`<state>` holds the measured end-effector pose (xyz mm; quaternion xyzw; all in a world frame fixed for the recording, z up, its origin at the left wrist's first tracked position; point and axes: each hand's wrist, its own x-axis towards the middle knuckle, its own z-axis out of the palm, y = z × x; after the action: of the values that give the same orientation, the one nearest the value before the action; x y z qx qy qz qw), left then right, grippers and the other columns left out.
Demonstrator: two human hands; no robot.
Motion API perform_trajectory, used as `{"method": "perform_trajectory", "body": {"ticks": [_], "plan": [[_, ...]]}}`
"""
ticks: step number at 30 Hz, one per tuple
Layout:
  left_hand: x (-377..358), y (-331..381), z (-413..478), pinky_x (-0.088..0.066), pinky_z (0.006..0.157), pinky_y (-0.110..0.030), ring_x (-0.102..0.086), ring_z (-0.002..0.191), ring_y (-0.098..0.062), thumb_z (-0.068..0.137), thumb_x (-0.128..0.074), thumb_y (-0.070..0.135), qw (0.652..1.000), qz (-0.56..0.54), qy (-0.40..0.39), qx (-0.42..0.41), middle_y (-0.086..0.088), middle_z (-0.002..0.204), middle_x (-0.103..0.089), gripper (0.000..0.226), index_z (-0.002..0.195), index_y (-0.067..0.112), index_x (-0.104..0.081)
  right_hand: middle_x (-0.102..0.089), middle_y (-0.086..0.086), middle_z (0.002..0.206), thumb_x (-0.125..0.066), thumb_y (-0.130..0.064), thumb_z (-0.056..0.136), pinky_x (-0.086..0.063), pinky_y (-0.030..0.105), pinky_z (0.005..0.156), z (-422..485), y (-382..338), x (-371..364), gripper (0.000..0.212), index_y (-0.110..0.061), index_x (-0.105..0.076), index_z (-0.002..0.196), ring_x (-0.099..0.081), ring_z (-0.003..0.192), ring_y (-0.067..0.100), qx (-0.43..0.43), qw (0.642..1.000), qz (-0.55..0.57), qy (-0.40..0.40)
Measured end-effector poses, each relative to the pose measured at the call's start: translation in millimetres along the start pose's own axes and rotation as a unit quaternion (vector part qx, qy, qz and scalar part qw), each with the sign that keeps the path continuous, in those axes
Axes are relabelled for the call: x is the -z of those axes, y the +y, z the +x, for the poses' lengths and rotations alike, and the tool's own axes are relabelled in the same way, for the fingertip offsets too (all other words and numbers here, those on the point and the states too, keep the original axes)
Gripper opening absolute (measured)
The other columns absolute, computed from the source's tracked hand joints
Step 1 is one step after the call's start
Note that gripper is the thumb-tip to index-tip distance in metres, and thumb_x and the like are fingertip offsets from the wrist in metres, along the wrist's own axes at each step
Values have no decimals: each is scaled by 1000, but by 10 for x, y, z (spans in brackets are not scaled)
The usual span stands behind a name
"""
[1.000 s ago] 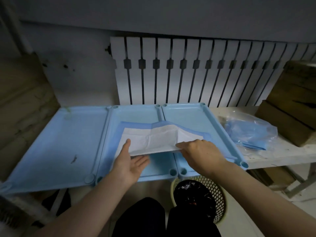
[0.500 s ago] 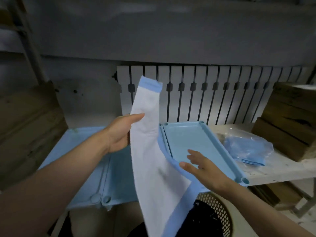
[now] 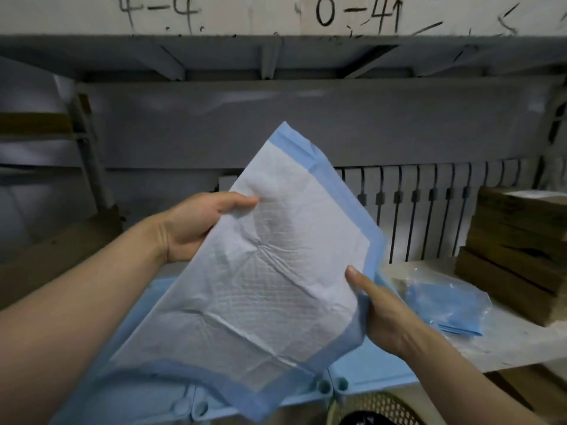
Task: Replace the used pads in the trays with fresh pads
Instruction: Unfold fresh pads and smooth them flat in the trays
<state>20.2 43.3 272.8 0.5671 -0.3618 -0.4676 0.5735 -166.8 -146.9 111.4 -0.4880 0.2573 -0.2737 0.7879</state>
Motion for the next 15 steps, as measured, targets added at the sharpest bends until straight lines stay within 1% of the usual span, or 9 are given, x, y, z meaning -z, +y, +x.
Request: {"method": "perform_trajectory", "body": {"ticks": [1, 3, 5, 6, 9, 10, 12, 13, 15], "plan": [[3, 7, -19, -55, 89, -42, -68, 101, -28, 83, -54, 21, 1000, -3, -1, 0, -16, 114, -69, 35, 104, 2, -73, -73, 9, 107, -75, -27, 72, -50, 41, 89, -38, -33, -16, 26, -12, -79, 93, -69, 102, 28, 10, 1000, 27, -1], [18, 23, -60, -56, 87, -42, -69, 98, -28, 83, -53, 21, 1000, -9, 4, -3, -16, 112, -70, 34, 102, 2, -74, -74, 11, 105, -75, -15, 70, -55, 41, 82, -93, -128, -32, 33, -8, -74, 102, -70, 97, 29, 44, 997, 53, 21], [15, 44, -95, -57, 82, -42, -71, 93, -28, 86, -53, 20, 999, -9, 29, -13, -16, 108, -71, 33, 103, 1, -73, -75, 8, 98, -76, -10, 66, -59, 37, 75, -137, -269, -61, 35, -7, -71, 101, -71, 93, 27, 89, 993, 42, 62], [10, 52, -105, -59, 79, -41, -71, 90, -28, 89, -53, 19, 998, -1, 56, -27, -15, 105, -72, 31, 104, 0, -72, -76, 6, 95, -78, -11, 66, -59, 37, 76, -160, -349, -72, 34, -6, -71, 99, -70, 94, 27, 108, 990, 22, 86], [2, 38, -93, -60, 71, -34, -73, 82, -23, 93, -58, 21, 980, 61, 156, -109, -12, 96, -75, 22, 101, 4, -70, -76, 5, 88, -82, -14, 72, -57, 47, 84, -289, -618, -123, 27, -5, -72, 96, -71, 88, 30, 161, 976, -57, 138], [1, 19, -89, -60, 69, -31, -73, 80, -21, 91, -62, 21, 970, 79, 183, -142, -9, 95, -75, 19, 97, 5, -71, -76, 4, 85, -81, -15, 75, -57, 48, 83, -341, -699, -145, 21, -7, -72, 92, -71, 85, 30, 178, 969, -78, 150], [-10, -23, -96, -59, 64, -26, -73, 75, -15, 88, -67, 18, 944, 97, 232, -213, -4, 89, -76, 10, 90, 10, -72, -76, 3, 80, -79, -18, 78, -59, 46, 77, -490, -845, -208, 13, -10, -72, 85, -72, 76, 27, 215, 953, -128, 172], [-12, -45, -88, -59, 63, -23, -72, 72, -12, 87, -69, 15, 932, 102, 249, -241, -1, 86, -76, 6, 89, 11, -73, -75, 3, 78, -79, -19, 78, -60, 43, 73, -536, -901, -227, 12, -11, -72, 82, -71, 72, 24, 234, 943, -149, 185], [-38, -71, -104, -59, 62, -23, -71, 69, -9, 85, -70, 11, 919, 103, 257, -280, 3, 80, -75, 4, 88, 13, -73, -74, 7, 78, -80, -21, 77, -58, 41, 67, -670, -1036, -266, 15, -8, -72, 78, -70, 66, 23, 281, 918, -185, 209]]}}
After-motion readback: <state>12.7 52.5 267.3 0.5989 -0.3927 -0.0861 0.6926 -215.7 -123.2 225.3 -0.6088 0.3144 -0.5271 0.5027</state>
